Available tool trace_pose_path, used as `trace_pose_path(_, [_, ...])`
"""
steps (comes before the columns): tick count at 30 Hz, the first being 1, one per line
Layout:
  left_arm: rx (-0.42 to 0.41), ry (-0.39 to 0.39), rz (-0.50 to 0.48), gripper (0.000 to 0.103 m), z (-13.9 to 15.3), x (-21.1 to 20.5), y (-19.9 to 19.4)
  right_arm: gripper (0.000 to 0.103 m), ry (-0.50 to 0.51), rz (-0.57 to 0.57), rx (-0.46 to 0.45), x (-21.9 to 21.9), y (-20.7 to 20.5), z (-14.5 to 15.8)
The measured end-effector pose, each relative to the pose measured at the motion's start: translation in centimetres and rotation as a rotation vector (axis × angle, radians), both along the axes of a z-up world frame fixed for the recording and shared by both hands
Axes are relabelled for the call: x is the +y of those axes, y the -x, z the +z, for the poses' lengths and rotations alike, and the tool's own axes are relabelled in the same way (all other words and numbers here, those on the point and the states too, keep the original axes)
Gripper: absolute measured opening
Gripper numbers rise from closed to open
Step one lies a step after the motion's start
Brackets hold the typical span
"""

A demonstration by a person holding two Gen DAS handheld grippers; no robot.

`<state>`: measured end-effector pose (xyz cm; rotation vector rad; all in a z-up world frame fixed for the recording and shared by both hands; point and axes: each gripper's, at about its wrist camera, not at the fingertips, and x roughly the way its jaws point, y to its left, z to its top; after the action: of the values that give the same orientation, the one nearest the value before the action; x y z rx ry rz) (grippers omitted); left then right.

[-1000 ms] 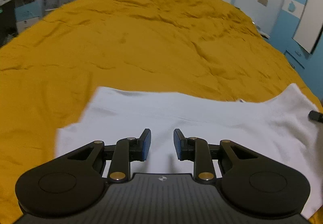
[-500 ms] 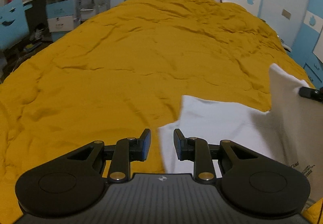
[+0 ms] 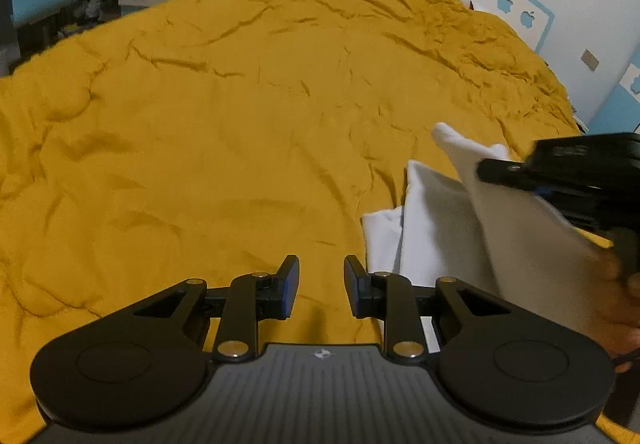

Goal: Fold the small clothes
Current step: 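Fold the side edge over the body with the right gripper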

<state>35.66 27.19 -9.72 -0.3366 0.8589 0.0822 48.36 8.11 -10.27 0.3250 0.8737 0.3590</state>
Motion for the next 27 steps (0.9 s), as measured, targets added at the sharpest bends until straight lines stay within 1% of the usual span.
trace_pose_path(3, [0.007,0.009,-0.003,0.031,-0.7,0.1,0.0,0.003,0.025,0.003,0.037,2.0,-1.1,-2.0])
trace_pose_path(5, [0.013,0.017,-0.004,0.031,-1.0,0.1,0.0,0.003,0.038,0.004,0.06,2.2,-1.1,-3.1])
trace_pose_path(7, [0.013,0.023,-0.012,0.031,-1.0,-0.1,0.1,0.004,0.045,0.022,0.085,2.4,-1.3,-3.7])
trace_pose_path(8, [0.012,0.025,-0.014,0.031,-0.9,-0.1,0.1,0.005,0.052,0.032,0.083,2.5,-1.3,-3.6])
trace_pose_path(11, [-0.004,0.054,-0.012,0.031,-0.1,-0.1,0.7,0.011,0.052,0.092,0.045,2.4,-0.1,-2.1])
trace_pose_path(13, [-0.019,0.096,-0.013,0.031,0.6,0.0,1.4,0.012,0.015,0.133,0.02,2.0,1.2,-0.4])
trace_pose_path(14, [-0.027,0.117,-0.015,0.031,1.0,0.1,1.8,0.014,-0.003,0.153,0.002,1.7,2.1,0.5])
trace_pose_path(15, [-0.037,0.139,-0.021,0.031,1.5,0.2,2.4,0.02,-0.016,0.171,-0.023,1.3,3.1,1.5])
trace_pose_path(17, [-0.054,0.169,-0.027,0.031,2.4,0.2,3.4,0.022,-0.029,0.192,-0.073,0.2,4.8,3.3])
trace_pose_path(20, [-0.076,0.227,-0.039,0.031,3.4,0.3,5.1,0.022,-0.052,0.187,-0.126,-2.4,7.7,5.1])
trace_pose_path(21, [-0.082,0.25,-0.045,0.032,3.6,0.3,5.6,0.024,-0.05,0.179,-0.144,-3.5,8.8,5.4])
trace_pose_path(22, [-0.084,0.271,-0.049,0.038,3.6,0.3,6.1,0.024,-0.026,0.163,-0.162,-4.6,9.9,5.6])
trace_pose_path(24, [-0.08,0.298,-0.052,0.045,3.3,0.2,7.1,0.025,0.027,0.141,-0.177,-6.4,11.6,5.4])
trace_pose_path(27, [-0.047,0.325,-0.052,0.047,2.4,0.0,8.1,0.025,0.098,0.103,-0.164,-10.2,14.5,4.1])
